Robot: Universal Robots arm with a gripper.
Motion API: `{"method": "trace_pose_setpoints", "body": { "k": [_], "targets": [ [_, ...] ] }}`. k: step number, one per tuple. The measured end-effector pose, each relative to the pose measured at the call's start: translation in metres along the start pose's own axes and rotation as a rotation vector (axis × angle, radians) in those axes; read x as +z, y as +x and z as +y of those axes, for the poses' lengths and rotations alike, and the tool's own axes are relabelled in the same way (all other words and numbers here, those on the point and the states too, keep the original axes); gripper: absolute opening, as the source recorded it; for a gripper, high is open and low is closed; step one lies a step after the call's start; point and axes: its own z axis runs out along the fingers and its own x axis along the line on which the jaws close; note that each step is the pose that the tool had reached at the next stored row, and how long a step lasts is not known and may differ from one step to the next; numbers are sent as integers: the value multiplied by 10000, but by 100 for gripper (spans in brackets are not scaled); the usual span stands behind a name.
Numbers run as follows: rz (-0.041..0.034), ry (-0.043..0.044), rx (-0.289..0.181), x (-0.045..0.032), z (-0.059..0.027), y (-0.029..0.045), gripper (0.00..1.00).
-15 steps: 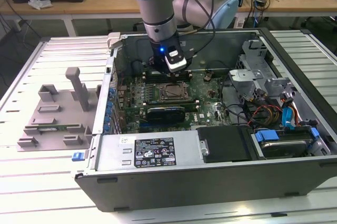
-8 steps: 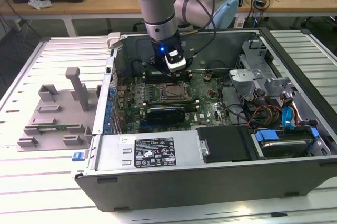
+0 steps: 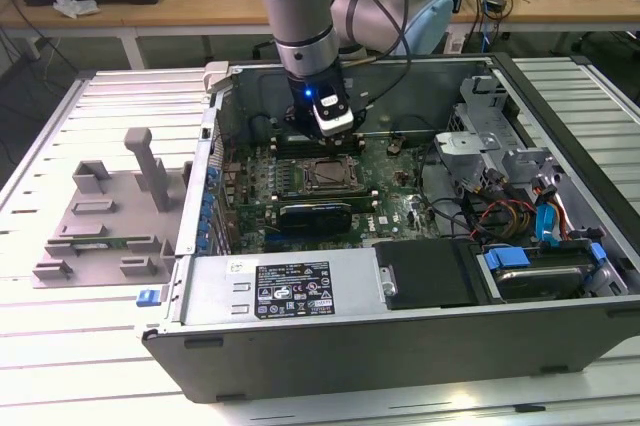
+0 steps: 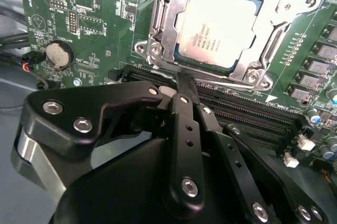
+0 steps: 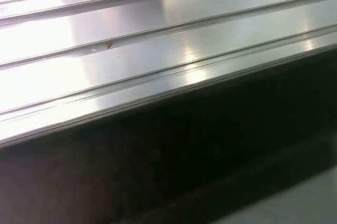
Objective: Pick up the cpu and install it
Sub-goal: 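Install the first cpu locking lever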
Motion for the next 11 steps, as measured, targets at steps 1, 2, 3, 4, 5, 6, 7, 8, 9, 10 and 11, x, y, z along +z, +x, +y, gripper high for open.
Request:
{"method": "trace_pose_setpoints", "body": {
  "k": [1, 2, 3, 4, 5, 6, 7, 8, 9, 10, 11],
  "targets": [
    [0, 0, 8, -17, 3, -3, 11],
    [-2, 2, 18, -35, 5, -6, 11],
    [-7, 8, 48, -55, 8, -10, 11],
    [-14, 16, 102, -57, 8, -10, 11],
    [-21, 26, 148, -57, 8, -10, 11],
    [-30, 36, 202, -58, 7, -8, 11],
    [-43, 43, 242, -59, 6, -5, 11],
    [-57, 44, 270, -59, 6, -3, 11],
    [-80, 45, 309, -55, 3, 4, 11],
    [-95, 48, 344, -48, 2, 7, 11],
    [-132, 50, 400, -40, 0, 16, 11]
  ]
}}
